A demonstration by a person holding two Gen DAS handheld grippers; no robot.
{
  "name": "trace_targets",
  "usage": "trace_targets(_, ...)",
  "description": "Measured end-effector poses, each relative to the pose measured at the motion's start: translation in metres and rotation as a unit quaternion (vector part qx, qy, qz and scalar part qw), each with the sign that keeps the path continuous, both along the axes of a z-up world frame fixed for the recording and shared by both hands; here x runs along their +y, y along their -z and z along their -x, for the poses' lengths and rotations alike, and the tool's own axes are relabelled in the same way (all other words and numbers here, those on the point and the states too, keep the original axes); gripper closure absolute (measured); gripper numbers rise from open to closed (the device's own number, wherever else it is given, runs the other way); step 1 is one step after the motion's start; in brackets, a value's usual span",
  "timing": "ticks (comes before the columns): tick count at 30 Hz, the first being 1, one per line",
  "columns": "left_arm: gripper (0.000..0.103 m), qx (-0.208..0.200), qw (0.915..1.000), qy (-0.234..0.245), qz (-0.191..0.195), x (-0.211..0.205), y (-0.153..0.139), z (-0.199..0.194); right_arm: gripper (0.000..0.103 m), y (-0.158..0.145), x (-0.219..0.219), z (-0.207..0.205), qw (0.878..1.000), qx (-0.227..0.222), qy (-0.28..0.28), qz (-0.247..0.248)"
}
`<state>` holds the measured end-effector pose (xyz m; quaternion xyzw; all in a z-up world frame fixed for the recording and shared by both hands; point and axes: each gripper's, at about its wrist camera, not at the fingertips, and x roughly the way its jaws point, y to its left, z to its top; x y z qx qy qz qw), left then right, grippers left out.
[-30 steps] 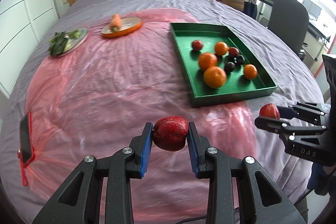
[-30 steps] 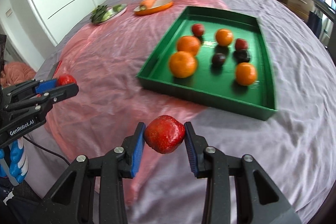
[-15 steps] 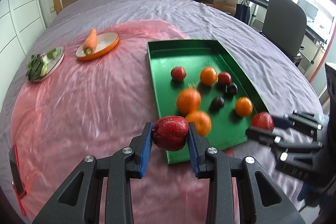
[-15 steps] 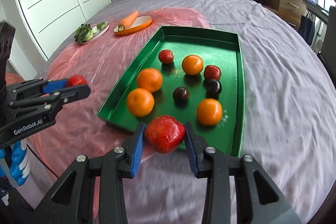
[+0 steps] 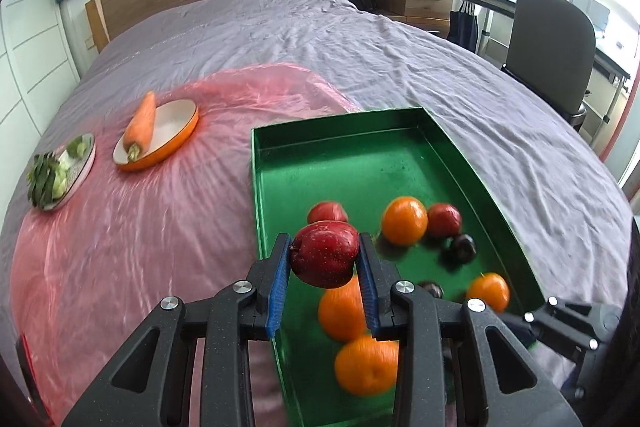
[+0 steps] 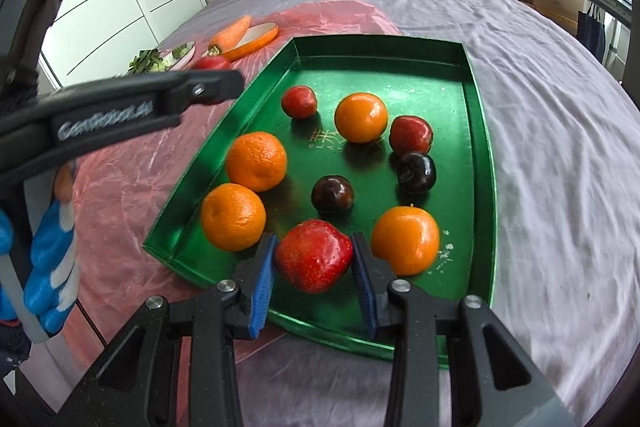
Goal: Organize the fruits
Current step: 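Lower both tomatoes into the green tray and open both grippers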
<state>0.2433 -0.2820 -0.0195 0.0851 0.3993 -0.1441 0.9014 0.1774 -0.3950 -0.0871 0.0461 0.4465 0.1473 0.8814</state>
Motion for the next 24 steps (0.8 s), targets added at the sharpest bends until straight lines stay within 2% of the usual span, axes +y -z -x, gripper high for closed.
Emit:
trace_targets(10, 0.075, 0.014, 0.9998, -0.014, -0.008, -0.011, 0.024, -0.035, 0.041, 0.007, 0.009, -0.005, 1.000, -0.019, -0.011, 0.008)
trace_targets(24, 0.075, 0.035, 0.9988, -0.009, -0.032, -0.027, 0.046, -0.044, 0.041, 0.018, 0.013, -0.007, 1.000, -0.011, -0.003, 0.015)
